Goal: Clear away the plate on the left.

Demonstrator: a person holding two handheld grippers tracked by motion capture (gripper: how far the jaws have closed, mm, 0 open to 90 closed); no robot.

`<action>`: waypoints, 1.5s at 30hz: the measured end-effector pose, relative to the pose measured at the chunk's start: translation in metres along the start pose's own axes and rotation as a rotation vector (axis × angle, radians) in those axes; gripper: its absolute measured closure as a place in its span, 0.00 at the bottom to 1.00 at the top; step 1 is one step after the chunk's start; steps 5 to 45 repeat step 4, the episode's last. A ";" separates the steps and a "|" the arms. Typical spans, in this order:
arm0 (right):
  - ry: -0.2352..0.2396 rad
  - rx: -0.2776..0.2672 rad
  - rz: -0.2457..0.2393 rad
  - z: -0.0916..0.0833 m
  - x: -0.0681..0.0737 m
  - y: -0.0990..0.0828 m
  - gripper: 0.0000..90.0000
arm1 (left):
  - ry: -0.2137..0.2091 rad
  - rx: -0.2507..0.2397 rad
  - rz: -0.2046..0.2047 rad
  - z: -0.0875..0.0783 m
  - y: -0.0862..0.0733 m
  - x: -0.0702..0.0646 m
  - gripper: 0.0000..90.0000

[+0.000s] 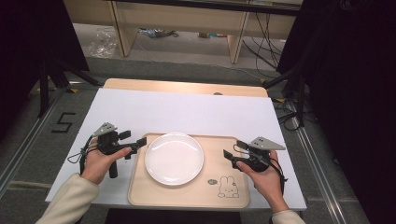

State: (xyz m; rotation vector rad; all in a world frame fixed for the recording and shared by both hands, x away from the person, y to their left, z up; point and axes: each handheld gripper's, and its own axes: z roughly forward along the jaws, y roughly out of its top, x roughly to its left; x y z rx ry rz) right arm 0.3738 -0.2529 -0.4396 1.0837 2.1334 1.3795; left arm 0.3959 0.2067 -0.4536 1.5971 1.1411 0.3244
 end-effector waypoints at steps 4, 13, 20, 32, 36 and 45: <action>0.015 -0.016 0.009 0.002 0.000 -0.001 0.33 | -0.005 0.000 -0.009 0.000 0.000 0.000 0.17; 0.015 -0.016 0.009 0.002 0.000 -0.001 0.33 | -0.005 0.000 -0.009 0.000 0.000 0.000 0.17; 0.015 -0.016 0.009 0.002 0.000 -0.001 0.33 | -0.005 0.000 -0.009 0.000 0.000 0.000 0.17; 0.015 -0.016 0.009 0.002 0.000 -0.001 0.33 | -0.005 0.000 -0.009 0.000 0.000 0.000 0.17; 0.015 -0.016 0.009 0.002 0.000 -0.001 0.33 | -0.005 0.000 -0.009 0.000 0.000 0.000 0.17; 0.015 -0.016 0.009 0.002 0.000 -0.001 0.33 | -0.005 0.000 -0.009 0.000 0.000 0.000 0.17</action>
